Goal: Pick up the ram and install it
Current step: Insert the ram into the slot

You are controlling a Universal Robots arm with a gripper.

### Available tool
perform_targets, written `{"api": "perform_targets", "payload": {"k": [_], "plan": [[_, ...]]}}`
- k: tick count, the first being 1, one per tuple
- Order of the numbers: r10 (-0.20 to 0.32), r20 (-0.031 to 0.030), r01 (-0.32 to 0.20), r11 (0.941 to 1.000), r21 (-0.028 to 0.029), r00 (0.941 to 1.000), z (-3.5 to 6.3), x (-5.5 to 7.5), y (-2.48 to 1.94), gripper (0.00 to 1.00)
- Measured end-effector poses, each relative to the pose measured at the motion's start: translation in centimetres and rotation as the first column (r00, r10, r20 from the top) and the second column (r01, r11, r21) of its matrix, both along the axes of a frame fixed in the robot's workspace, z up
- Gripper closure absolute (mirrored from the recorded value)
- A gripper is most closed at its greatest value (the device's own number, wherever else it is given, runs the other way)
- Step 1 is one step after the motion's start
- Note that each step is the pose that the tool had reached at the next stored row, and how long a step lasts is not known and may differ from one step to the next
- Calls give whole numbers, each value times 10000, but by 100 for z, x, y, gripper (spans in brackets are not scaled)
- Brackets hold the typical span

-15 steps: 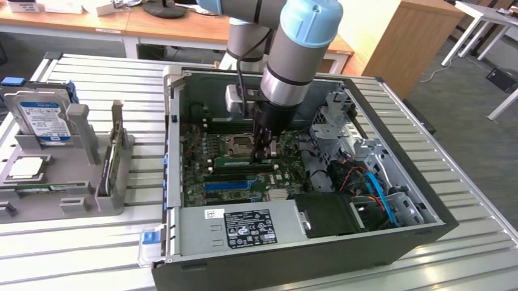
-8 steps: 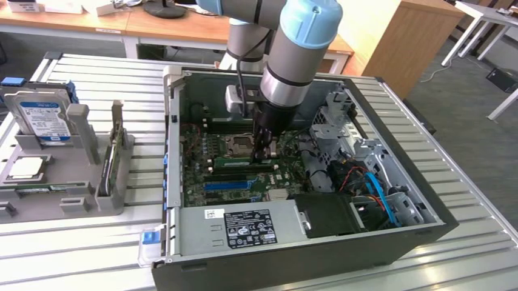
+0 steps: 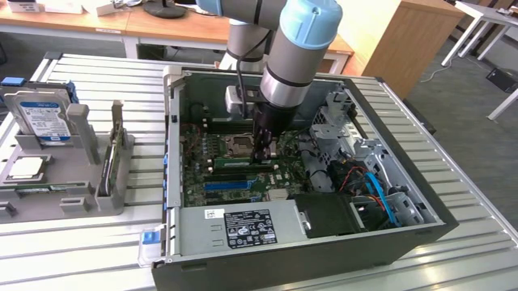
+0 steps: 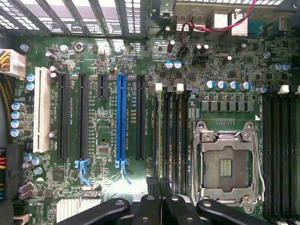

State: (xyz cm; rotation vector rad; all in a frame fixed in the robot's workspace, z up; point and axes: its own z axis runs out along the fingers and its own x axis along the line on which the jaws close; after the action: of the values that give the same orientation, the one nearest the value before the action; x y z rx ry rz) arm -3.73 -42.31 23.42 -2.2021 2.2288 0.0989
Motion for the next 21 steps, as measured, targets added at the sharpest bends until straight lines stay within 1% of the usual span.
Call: {"api": "perform_targets", "payload": {"k": [12, 18, 21], "plan": [[0, 1, 0, 10000, 3, 10000, -17, 0, 0, 88], [-1, -1, 1, 10000, -5, 10000, -19, 0, 1, 88], [-1, -26, 1, 10000, -16, 10000, -18, 1, 0, 88]]}}
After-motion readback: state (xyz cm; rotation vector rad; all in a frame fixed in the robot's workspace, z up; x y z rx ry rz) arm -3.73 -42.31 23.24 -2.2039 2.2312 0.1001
